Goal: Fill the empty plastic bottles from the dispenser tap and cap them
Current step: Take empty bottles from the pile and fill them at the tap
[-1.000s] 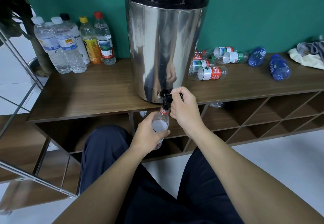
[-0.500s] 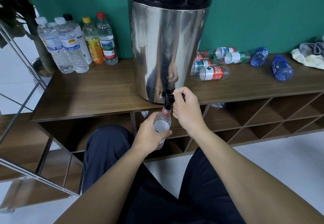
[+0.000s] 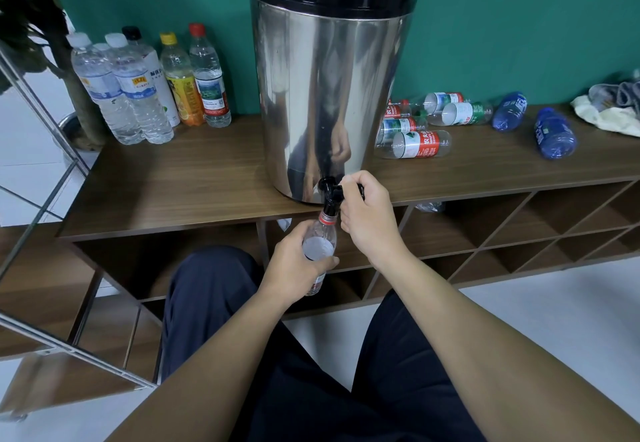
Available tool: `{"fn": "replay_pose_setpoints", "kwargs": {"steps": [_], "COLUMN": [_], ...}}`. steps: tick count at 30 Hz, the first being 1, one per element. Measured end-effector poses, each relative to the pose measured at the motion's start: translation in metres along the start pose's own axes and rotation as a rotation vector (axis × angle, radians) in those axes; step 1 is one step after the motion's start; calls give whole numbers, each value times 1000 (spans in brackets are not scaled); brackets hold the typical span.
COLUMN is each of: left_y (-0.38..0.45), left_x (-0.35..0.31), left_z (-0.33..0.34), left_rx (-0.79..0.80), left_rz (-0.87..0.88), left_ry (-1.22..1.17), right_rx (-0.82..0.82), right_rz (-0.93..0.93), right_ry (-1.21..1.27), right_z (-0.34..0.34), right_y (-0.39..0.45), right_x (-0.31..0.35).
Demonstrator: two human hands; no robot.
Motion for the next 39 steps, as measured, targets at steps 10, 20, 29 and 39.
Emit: {"fn": "replay_pose_setpoints", "kwargs": {"steps": [10, 20, 29, 39], "left_y": [-1, -1, -1, 0], "left_x": [0, 0, 0, 1], "left_z": [0, -1, 1, 0], "left_rx": [4, -1, 14, 10], "left_rz": [-8, 1, -13, -8], "left_ry": [-4, 1, -4, -18], "right_rx": [-1, 0, -7, -9], "right_rz": [0, 9, 14, 13], "right_ry": [-5, 0, 1, 14], "right_z": [-1, -1, 0, 0], "right_y": [0, -1, -2, -2], "right_x": [1, 1, 1, 2]}}
Point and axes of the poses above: each hand's wrist, its own y-axis towards the middle knuckle, its own z-axis out of the palm, x = y × z, the point moved 10 cm from there along y, towards the middle knuckle, and after that the axes turned 12 degrees about -z, right-handed, at the moved point
